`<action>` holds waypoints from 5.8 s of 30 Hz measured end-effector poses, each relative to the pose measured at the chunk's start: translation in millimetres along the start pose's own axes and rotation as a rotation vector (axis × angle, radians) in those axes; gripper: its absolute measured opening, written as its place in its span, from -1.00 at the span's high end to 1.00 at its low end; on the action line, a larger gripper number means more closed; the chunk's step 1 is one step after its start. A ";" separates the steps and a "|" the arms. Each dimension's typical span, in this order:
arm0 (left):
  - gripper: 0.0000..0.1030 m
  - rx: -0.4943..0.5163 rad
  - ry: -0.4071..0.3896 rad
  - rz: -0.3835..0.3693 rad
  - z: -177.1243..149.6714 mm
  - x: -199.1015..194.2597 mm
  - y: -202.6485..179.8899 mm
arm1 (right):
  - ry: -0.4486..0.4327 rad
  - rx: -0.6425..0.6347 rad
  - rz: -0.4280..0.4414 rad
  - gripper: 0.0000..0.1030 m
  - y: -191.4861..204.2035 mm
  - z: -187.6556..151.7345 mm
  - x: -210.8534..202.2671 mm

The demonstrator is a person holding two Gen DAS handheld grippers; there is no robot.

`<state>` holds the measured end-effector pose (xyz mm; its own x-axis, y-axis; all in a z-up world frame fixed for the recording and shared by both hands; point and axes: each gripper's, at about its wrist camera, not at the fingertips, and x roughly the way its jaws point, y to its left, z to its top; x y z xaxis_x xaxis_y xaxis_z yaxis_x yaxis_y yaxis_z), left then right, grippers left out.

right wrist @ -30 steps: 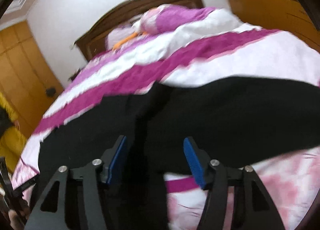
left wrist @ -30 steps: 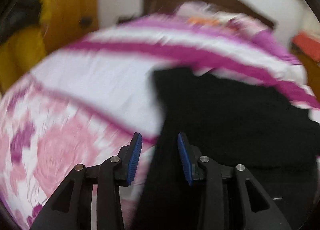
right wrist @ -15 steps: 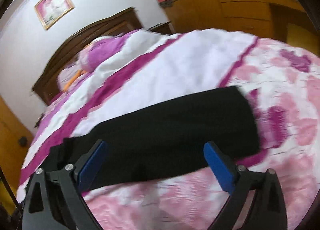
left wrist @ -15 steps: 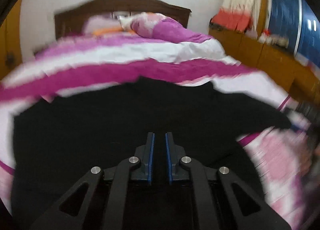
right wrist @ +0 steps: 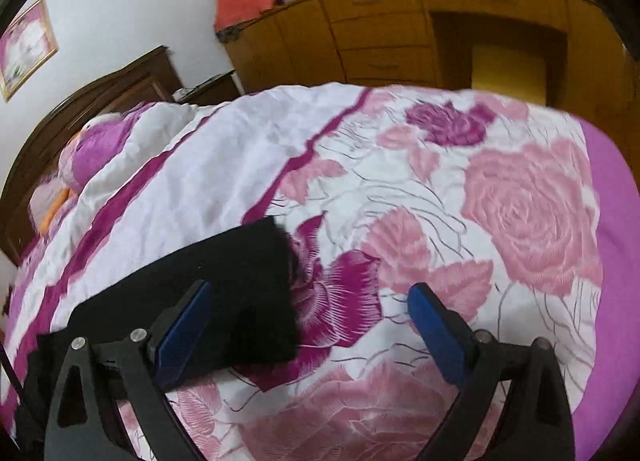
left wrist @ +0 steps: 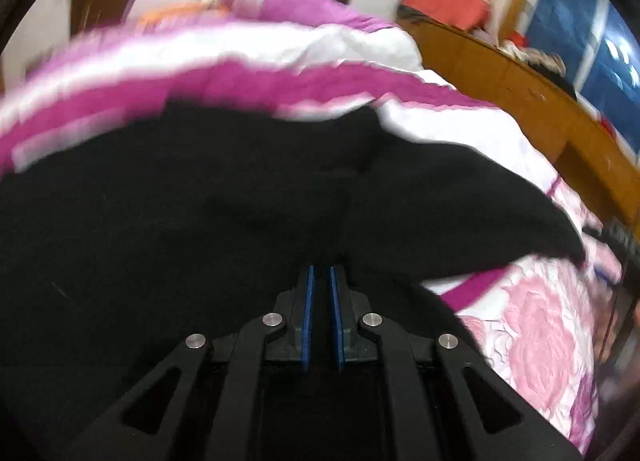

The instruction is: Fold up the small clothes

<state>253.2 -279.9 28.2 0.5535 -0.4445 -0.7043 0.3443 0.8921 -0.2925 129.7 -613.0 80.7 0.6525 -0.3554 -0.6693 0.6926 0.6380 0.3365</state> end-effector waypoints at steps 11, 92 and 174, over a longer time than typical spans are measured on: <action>0.90 -0.055 -0.038 -0.079 -5.0 -3.1 11.7 | 0.072 0.055 0.225 0.06 -9.5 -15.1 23.9; 0.90 -0.556 -0.191 -0.251 -38.2 -55.9 125.5 | 0.392 -0.653 0.791 0.55 323.6 -208.7 -48.8; 0.79 -0.363 -0.080 0.200 -23.8 -161.6 278.6 | 0.253 -0.640 0.403 0.02 279.3 -172.6 -19.8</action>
<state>241.6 42.4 45.1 0.6441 -0.2515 -0.7224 -0.0579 0.9256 -0.3740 257.2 -309.9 73.6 0.6721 0.1030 -0.7332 0.0571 0.9801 0.1900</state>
